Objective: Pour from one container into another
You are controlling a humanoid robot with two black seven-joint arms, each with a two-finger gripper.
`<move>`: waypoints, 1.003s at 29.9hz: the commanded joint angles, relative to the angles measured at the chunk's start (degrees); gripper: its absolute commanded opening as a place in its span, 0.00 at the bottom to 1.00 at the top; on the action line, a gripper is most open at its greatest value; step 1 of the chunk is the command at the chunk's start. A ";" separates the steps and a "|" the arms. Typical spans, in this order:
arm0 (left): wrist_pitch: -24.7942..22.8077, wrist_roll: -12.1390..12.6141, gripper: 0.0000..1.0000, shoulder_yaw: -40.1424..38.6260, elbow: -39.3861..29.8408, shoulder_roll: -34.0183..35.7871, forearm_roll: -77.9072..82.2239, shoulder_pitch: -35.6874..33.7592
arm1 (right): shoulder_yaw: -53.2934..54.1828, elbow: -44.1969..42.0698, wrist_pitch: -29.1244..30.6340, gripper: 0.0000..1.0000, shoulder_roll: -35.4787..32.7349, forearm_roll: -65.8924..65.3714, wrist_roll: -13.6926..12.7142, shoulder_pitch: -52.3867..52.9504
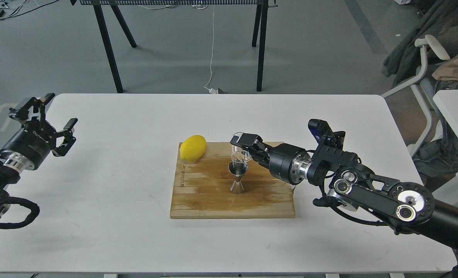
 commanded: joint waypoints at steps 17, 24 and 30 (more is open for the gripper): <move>0.00 0.00 0.86 -0.07 -0.02 0.00 0.00 0.21 | -1.28 0.19 0.08 0.37 0.01 -0.05 0.17 1.07; 0.00 0.00 0.86 -0.07 -0.02 0.00 0.00 0.21 | -1.36 0.19 0.17 0.37 -0.07 -1.27 0.26 1.16; 0.00 0.00 0.86 -0.07 -0.02 0.00 -0.09 0.30 | -2.59 0.19 0.43 0.37 -0.07 -2.07 0.35 1.68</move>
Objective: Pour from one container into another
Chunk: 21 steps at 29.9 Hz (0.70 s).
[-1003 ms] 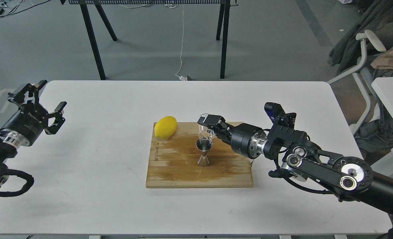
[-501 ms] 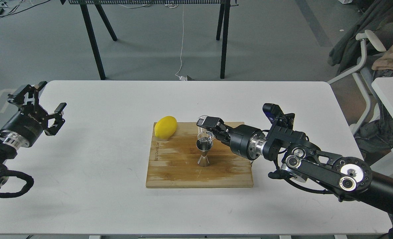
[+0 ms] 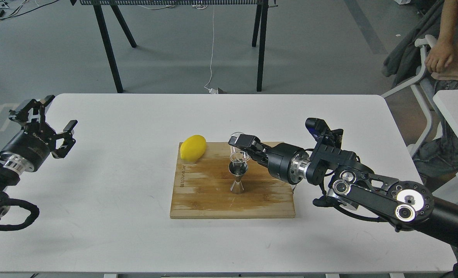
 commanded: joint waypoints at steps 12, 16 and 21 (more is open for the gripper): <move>0.00 0.00 0.86 0.00 -0.02 0.00 -0.02 0.18 | -2.09 -0.01 0.07 0.37 -0.01 -0.39 0.37 1.26; 0.00 0.00 0.86 0.00 -0.02 0.00 -0.02 0.18 | -2.09 -0.01 0.07 0.37 -0.10 -0.48 0.37 1.26; 0.00 0.00 0.86 0.00 -0.02 0.00 -0.02 0.18 | -2.09 -0.01 0.07 0.37 -0.01 -1.80 0.37 1.26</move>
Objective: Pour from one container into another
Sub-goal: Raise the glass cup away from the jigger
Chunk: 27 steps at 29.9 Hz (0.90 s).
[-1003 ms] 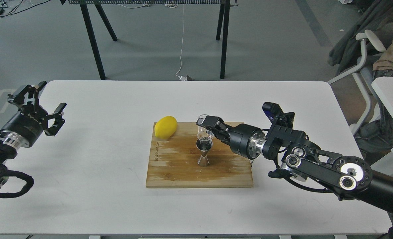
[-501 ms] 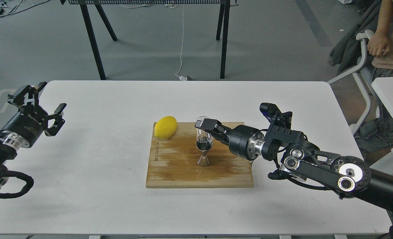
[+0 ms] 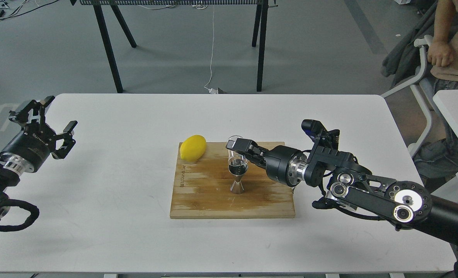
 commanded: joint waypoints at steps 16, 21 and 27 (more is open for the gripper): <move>0.00 0.00 0.86 0.09 0.08 0.00 0.01 0.00 | 17.86 1.93 -0.90 0.35 1.28 31.85 -0.44 -7.71; 0.00 0.00 0.86 0.09 0.00 0.00 0.01 0.00 | 34.46 1.93 -1.42 0.34 5.84 48.36 -0.62 -18.16; 0.00 0.00 0.86 0.00 0.00 -0.61 -0.08 0.44 | 53.18 1.14 -3.01 0.34 8.05 66.04 -0.35 -29.94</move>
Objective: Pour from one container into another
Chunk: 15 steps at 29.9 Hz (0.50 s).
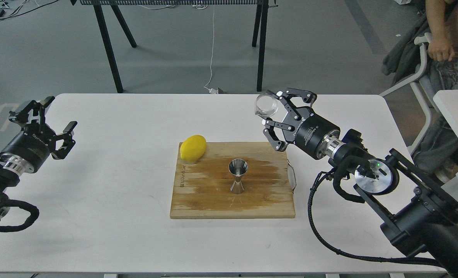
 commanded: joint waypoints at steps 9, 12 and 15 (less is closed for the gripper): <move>0.00 0.00 0.86 -0.08 -0.02 -0.41 -0.17 0.17 | 19.56 -9.48 -3.26 0.34 0.90 18.29 -0.12 -15.73; 0.00 0.00 0.86 -0.08 -0.02 -0.41 -0.17 0.17 | 19.65 -12.99 -3.35 0.35 0.63 18.90 -0.38 -16.08; 0.00 0.00 0.86 -0.08 -0.02 -0.41 -0.26 0.43 | 19.48 -15.45 -3.35 0.35 0.72 18.91 -0.38 -16.08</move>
